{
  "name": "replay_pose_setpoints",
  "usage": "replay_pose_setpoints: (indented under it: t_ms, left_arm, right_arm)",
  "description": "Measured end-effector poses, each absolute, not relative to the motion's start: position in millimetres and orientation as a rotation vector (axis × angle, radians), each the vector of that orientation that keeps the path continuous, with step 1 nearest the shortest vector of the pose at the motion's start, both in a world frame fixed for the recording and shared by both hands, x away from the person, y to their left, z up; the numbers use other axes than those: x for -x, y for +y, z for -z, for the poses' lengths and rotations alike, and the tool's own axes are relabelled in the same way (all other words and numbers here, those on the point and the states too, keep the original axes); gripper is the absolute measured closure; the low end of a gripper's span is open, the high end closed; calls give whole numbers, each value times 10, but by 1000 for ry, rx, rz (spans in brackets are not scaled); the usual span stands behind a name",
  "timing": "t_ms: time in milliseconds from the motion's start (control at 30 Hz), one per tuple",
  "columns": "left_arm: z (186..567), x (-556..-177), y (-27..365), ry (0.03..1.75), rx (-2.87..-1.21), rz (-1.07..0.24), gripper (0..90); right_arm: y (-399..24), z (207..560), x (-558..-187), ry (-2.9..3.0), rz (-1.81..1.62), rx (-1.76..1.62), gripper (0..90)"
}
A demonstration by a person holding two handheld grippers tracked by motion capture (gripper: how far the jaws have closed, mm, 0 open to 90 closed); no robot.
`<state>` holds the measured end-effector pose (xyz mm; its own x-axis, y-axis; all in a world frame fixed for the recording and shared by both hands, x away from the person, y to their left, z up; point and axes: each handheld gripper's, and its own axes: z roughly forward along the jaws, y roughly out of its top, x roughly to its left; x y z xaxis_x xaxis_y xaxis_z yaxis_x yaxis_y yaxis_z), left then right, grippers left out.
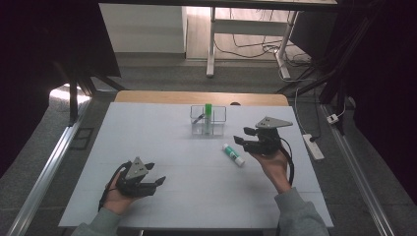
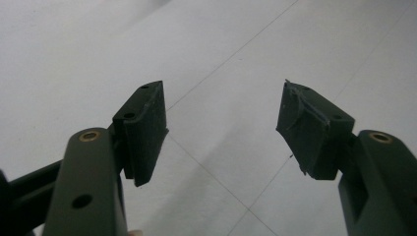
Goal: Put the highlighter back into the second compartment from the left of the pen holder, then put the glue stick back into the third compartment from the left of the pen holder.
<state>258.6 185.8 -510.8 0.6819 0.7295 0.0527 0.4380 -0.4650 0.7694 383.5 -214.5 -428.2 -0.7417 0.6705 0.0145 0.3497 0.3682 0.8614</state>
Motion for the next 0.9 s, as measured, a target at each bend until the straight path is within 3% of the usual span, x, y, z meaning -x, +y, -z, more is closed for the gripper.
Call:
replay_pose_setpoints:
  t_ms: [400,900]
  left_arm:
    - [5115,-2595,1853,902,-2136,-497,351]
    - [5111,-2581,1853,900,-2137,-500,351]
  right_arm:
    - [-2301,4432,-3742,2370,-1228,-917,421]
    - [-2166,4471,-3741,2495,-1071,-896,400]
